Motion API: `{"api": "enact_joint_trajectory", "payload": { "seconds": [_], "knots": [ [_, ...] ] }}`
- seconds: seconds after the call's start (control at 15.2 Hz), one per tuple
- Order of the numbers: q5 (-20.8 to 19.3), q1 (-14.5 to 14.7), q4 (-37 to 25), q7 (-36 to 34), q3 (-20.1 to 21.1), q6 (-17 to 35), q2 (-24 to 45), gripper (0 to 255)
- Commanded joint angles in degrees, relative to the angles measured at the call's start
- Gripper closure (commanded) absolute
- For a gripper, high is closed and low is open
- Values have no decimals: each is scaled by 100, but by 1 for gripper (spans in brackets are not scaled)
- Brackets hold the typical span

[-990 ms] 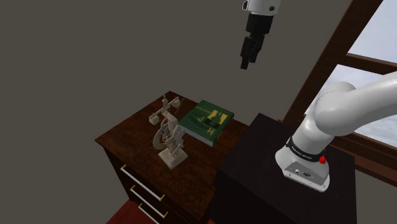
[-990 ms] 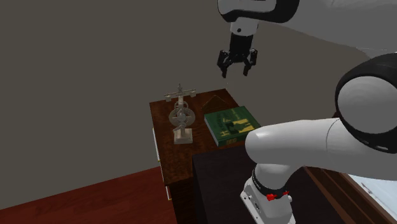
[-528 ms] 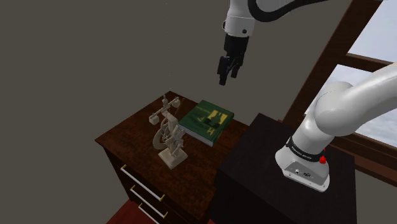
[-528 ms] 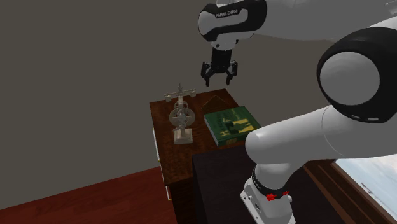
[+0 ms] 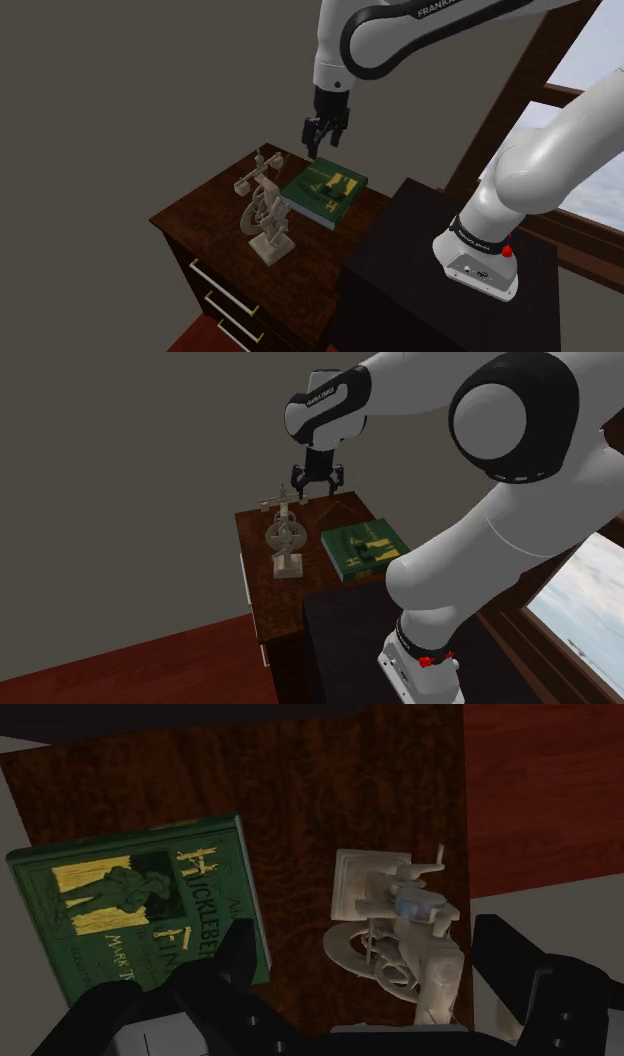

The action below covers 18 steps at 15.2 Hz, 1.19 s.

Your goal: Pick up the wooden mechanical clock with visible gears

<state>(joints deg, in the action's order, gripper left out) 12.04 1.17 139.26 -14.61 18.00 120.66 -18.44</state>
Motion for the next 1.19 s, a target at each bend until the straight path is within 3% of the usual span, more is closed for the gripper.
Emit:
{"api": "enact_joint_trajectory", "payload": {
  "seconds": [0.0,0.66,1.12],
  "knots": [
    [-45,4,-147,-257,161,318,425,0],
    [-977,180,-1345,-1719,538,1493,2766,0],
    [-1213,276,-1335,-1890,459,1954,3239,0]
  ]
}}
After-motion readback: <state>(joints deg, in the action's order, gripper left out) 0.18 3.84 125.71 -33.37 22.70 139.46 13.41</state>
